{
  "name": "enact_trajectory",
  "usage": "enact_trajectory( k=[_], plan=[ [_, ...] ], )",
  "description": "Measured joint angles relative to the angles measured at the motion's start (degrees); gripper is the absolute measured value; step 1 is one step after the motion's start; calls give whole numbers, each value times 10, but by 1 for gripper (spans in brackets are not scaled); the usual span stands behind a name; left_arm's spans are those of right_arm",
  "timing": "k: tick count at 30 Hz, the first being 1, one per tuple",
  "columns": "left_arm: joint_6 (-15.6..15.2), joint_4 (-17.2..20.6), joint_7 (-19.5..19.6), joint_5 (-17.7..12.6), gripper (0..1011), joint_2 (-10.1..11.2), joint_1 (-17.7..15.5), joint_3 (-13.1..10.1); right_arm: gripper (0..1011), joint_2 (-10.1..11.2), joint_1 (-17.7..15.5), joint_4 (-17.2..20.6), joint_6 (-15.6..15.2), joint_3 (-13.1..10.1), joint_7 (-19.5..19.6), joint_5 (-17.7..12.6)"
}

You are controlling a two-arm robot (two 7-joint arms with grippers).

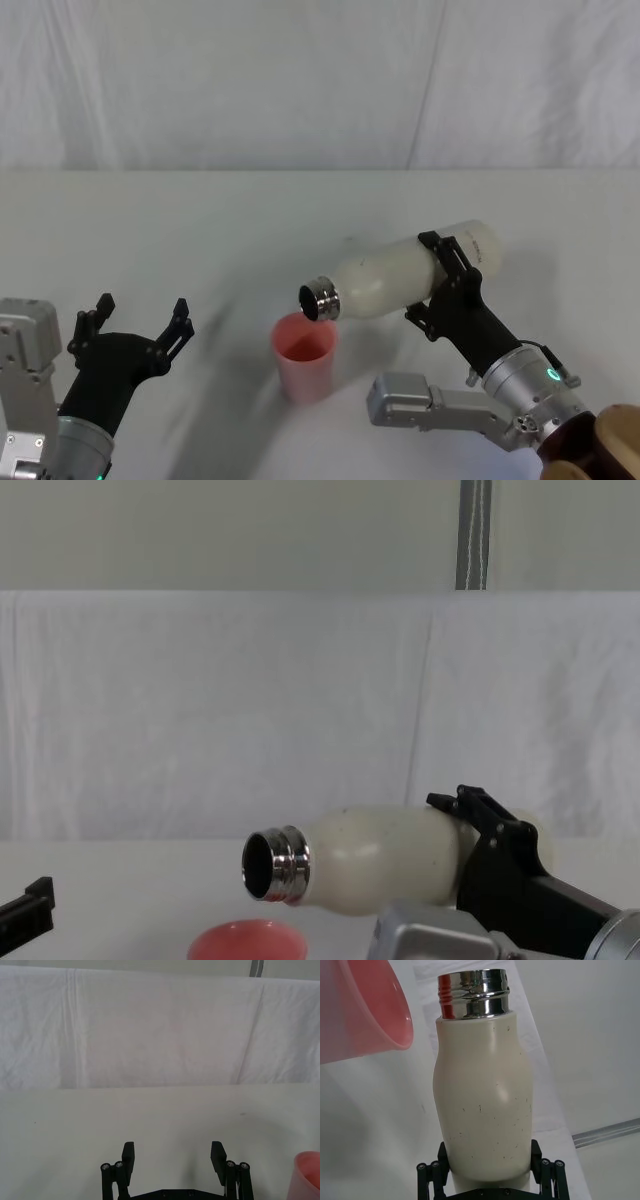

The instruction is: Grasp the thermos with one hand and pour water into the cup lid.

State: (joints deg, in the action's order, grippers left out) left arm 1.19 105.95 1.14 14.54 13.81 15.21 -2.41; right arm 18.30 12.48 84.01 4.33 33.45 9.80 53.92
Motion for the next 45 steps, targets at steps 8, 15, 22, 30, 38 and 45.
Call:
enact_trajectory(
  k=[8,15,22,30,38,45],
  plan=[
    [0,0,0,0,1001,0,0,0,960,5,2,0,-2,4,0,5],
    [0,0,0,0,1001,0,0,0,960,7,4,0,-3,6,0,8],
    [0,0,0,0,1001,0,0,0,960,9,8,0,-4,9,1,13],
    [0,0,0,0,1001,0,0,0,960,11,12,-3,-6,14,3,20],
    [0,0,0,0,1001,0,0,0,960,13,16,-5,-8,16,5,24],
    [0,0,0,0,1001,0,0,0,960,15,17,-5,-11,17,7,27]
  ],
)
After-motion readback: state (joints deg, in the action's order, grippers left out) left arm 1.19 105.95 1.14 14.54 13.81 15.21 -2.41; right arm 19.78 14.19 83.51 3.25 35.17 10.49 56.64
